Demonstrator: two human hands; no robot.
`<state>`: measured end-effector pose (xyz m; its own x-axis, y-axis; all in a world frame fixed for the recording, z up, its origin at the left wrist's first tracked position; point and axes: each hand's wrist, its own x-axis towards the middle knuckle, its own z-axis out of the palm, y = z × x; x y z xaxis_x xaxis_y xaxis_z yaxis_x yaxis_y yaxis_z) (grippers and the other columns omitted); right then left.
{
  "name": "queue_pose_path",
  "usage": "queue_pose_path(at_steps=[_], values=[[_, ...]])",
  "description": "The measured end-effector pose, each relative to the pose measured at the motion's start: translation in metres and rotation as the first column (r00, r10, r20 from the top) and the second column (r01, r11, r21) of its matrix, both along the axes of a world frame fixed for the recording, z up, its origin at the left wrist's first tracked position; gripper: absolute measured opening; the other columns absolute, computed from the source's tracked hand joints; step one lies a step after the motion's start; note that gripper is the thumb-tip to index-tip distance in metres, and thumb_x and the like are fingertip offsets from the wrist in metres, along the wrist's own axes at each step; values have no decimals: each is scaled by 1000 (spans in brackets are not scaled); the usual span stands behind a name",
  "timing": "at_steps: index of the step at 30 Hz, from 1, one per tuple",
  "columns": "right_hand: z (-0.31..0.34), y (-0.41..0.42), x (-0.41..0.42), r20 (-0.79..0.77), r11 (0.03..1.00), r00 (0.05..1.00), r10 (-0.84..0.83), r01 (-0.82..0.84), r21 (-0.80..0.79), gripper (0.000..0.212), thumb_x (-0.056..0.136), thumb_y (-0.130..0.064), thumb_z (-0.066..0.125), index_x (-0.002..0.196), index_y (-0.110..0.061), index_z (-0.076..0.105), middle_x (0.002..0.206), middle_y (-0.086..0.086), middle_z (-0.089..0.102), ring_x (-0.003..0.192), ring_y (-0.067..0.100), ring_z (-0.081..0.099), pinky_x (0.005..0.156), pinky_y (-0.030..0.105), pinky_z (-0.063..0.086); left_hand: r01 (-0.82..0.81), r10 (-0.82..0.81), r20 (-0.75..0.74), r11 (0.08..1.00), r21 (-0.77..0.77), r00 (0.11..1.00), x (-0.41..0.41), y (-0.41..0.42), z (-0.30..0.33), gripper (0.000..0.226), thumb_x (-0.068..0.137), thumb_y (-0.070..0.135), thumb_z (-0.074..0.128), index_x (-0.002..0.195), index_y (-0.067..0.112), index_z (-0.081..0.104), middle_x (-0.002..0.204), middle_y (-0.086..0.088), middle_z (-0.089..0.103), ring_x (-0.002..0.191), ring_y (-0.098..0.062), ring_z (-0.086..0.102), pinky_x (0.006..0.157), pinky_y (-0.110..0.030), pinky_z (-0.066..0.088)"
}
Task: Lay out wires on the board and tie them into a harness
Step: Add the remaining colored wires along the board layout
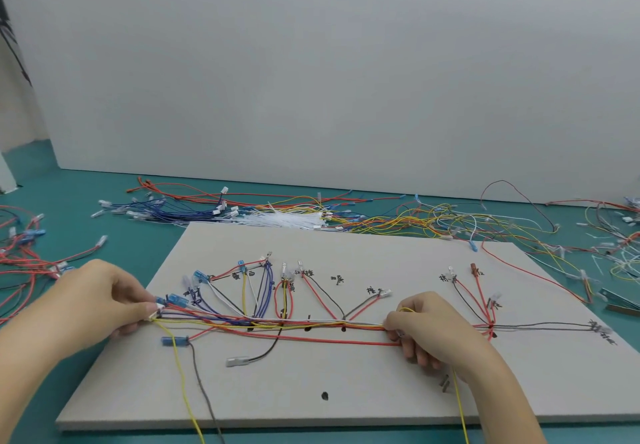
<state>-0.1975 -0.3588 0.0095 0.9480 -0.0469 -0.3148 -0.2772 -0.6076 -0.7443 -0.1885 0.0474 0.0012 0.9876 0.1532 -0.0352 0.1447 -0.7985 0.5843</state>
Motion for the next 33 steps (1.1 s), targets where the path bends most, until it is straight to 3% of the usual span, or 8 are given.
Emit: queue_pose_path(at_steps=[3,6,12,14,17,24,29,33], values=[[0,0,0,3,1000,1000,-8,8,4,16,79,-18,58,65,-12,61,48,6,57,34,17,42,38,16,30,36,-35,-22,997,69,999,2,-1,6,27,72,22,83,60,44,73,49,9,66,38,-5,59,52,-24,45],[-1,0,-1,13,1000,1000,-6,6,-6,16,79,-19,58,66,-11,61,48,5,57,34,16,42,38,16,31,44,-39,-55,995,93,998,4,-2,15,27,69,22,84,63,45,71,53,9,68,40,-7,60,50,-29,50],[-8,2,-1,85,994,996,-19,28,-108,15,76,-24,57,66,-14,58,44,1,56,33,13,42,38,17,32,201,-202,-14,962,187,979,10,-24,36,43,73,17,72,73,59,65,68,27,67,64,8,62,63,-24,51],[-10,3,-1,111,991,994,-11,26,-133,14,76,-25,56,65,-16,57,43,0,56,32,11,42,37,15,31,261,-266,19,955,140,964,5,-40,38,33,74,20,74,73,53,69,67,23,69,65,6,64,65,-23,53],[-11,3,-1,120,991,993,-9,25,-131,14,75,-26,56,65,-16,57,43,-1,55,31,10,42,36,15,31,350,-347,-56,936,41,936,-7,-61,31,15,72,28,77,70,42,72,66,14,71,61,-1,65,59,-20,52],[-12,1,-2,125,991,992,-10,27,-132,15,76,-27,55,66,-16,57,43,-1,55,31,8,41,36,15,31,325,-325,-21,944,52,946,-7,-67,15,27,70,22,83,67,45,70,65,16,68,59,0,62,58,-16,49],[-13,1,-2,148,989,989,-13,35,-142,16,76,-28,56,65,-17,56,43,-1,55,31,8,41,37,15,31,357,-353,-64,933,54,933,-6,-64,15,38,70,10,71,70,48,70,69,18,69,59,-1,63,57,-15,49],[-13,1,-2,149,990,989,-14,35,-135,15,76,-27,56,65,-17,57,43,-1,55,32,8,41,37,15,31,360,-359,-30,931,64,933,-6,-61,12,29,72,16,73,72,44,70,69,16,69,61,-2,63,62,-21,53]])
